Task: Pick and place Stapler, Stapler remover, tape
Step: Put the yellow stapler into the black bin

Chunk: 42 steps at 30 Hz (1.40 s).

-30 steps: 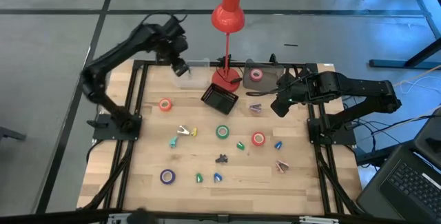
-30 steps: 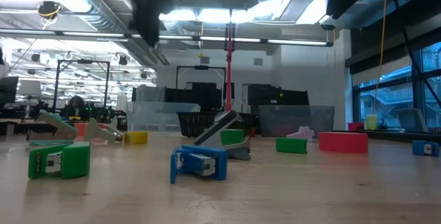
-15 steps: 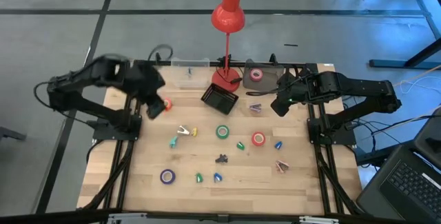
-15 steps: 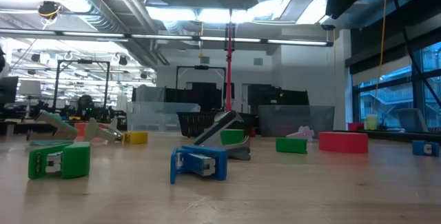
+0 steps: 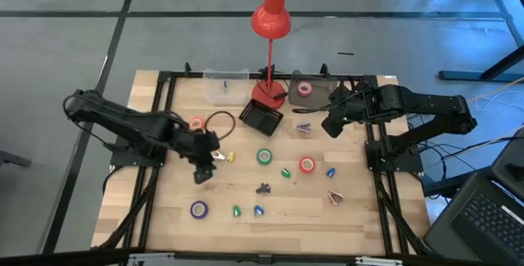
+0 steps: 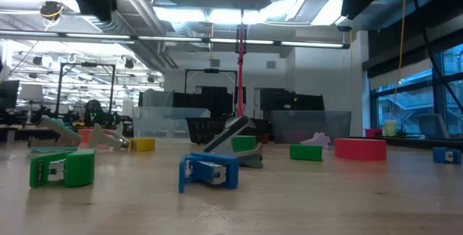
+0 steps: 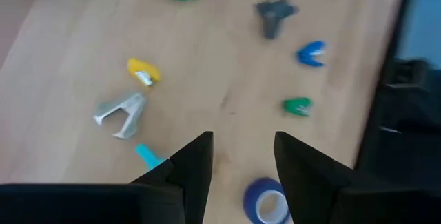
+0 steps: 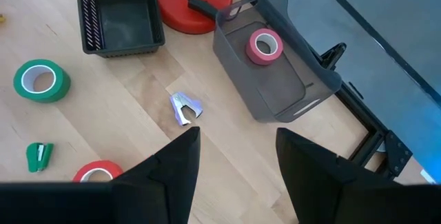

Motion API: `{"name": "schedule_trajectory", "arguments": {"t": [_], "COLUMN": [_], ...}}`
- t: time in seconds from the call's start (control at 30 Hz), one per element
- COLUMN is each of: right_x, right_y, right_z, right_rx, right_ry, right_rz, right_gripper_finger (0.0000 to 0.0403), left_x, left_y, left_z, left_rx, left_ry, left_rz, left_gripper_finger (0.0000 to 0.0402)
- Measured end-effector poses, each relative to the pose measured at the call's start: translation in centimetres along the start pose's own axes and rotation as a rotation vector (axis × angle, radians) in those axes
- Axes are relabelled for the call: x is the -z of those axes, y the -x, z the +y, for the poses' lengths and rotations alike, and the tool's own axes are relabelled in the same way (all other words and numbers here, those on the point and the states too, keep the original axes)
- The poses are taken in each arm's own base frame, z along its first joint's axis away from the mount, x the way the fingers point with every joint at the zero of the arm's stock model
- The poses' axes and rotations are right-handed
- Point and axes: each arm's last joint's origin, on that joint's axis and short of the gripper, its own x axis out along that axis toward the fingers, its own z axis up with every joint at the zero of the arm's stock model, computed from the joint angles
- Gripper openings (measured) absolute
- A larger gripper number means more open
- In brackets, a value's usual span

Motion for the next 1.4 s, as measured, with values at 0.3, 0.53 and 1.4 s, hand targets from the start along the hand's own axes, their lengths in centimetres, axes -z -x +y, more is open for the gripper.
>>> {"name": "schedule_trajectory", "arguments": {"t": [0.3, 0.53, 1.4], "right_x": [-0.1, 0.0, 0.1], "right_y": [0.0, 0.0, 0.0], "right_z": [0.0, 0.1, -0.1], "right_rx": [-0.004, -0.010, -0.002], "right_ry": [-0.005, -0.004, 0.025], "right_rz": [-0.005, 0.000, 0.015], "right_gripper_finger": [0.0192, 0.0192, 0.0192], "left_x": [-4.7, -6.6, -5.8], "left_y": [-6.6, -11.0, -17.4], "left_z": [3.0, 5.5, 7.3], "left_rx": [-0.125, -0.145, -0.283], "left_ry": [0.486, 0.600, 0.580], "left_rz": [0.031, 0.118, 0.279], "left_gripper_finger": [0.0152, 0.0152, 0.0152]}}
